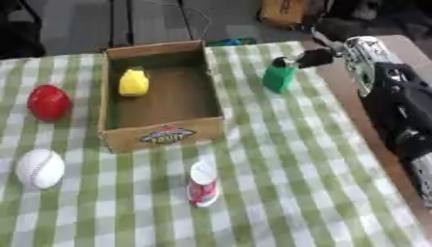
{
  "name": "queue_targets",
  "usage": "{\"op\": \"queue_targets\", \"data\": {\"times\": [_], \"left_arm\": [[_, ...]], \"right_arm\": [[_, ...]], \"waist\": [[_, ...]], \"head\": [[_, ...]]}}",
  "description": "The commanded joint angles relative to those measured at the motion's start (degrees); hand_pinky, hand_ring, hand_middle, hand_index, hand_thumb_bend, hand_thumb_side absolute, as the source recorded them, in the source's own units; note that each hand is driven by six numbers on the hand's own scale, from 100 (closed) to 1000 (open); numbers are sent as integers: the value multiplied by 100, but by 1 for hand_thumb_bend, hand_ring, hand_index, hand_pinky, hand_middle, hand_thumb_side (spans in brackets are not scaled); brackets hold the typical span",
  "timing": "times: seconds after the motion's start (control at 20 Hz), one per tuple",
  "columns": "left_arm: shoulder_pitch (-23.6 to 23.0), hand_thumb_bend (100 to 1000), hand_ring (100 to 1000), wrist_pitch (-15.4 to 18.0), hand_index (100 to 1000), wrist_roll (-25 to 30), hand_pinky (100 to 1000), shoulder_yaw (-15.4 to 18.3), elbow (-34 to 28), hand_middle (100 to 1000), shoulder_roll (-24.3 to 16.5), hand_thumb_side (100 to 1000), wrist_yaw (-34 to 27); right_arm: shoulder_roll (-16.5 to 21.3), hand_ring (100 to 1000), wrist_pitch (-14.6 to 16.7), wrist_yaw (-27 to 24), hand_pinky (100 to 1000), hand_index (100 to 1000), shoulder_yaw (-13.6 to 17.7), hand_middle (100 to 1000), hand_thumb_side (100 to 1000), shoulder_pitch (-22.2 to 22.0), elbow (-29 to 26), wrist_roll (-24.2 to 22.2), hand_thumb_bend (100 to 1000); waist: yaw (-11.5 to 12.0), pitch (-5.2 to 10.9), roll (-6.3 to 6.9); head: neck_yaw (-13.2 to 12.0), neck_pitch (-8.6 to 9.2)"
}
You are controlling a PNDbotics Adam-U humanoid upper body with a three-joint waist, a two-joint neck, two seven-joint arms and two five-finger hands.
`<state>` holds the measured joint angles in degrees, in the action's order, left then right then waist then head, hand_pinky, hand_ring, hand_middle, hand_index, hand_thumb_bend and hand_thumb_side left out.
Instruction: Pick up objects on the table and place them in the box.
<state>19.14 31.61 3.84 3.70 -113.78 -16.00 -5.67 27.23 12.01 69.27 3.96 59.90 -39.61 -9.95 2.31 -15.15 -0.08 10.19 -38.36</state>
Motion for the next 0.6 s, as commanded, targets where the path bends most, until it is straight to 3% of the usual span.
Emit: {"op": "queue_targets", "data": {"times": [0.05, 0.6], "left_arm": [[102, 102, 622, -21, 723, 6, 459, -3, -81, 650, -40, 988, 11], [136, 101, 621, -35, 724, 42, 457, -24, -81, 652, 7, 990, 10]], "right_arm": [[42, 954, -94, -196, 890, 958, -17, 841, 894, 32, -200, -113, 807], [-189, 955, -294, -150, 890, 956, 84, 847, 836, -166, -173, -32, 823]], "waist": [[-6, 79, 2], [36, 28, 41]], "head": [[-11, 86], [27, 185]]}}
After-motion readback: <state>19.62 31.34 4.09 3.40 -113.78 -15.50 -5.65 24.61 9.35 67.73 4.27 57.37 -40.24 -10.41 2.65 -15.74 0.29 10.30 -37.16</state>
